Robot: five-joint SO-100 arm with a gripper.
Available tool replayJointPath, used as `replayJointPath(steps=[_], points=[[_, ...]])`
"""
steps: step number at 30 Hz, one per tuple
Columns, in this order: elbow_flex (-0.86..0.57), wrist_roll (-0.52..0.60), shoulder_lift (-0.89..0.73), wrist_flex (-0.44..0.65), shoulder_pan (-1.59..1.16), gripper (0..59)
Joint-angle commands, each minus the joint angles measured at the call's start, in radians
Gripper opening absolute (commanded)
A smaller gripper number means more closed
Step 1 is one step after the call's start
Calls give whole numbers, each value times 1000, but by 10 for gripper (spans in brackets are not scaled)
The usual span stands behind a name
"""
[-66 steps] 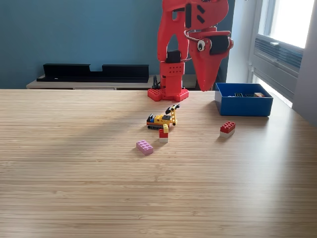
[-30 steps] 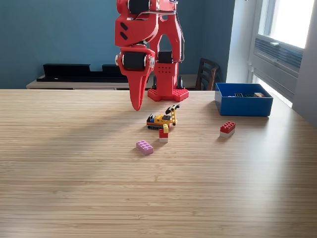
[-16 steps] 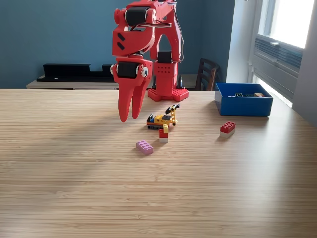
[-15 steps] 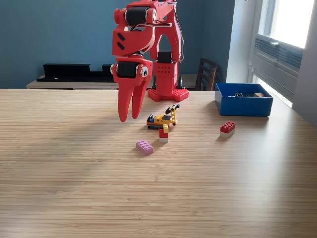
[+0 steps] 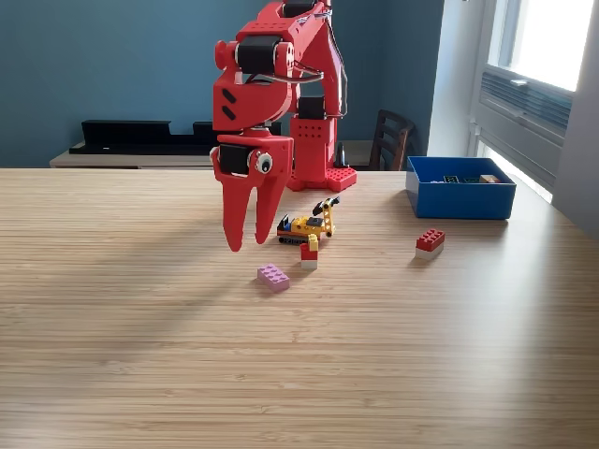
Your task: Grasp a lego block and put it in the bin.
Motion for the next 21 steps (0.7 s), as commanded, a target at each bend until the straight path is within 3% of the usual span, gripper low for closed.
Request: replayJointPath(steps=[1, 12, 21], points=[[-104, 18, -21, -5, -40, 158], [-178, 87, -84, 26, -92, 163], [-181, 135, -110, 28, -89, 292]])
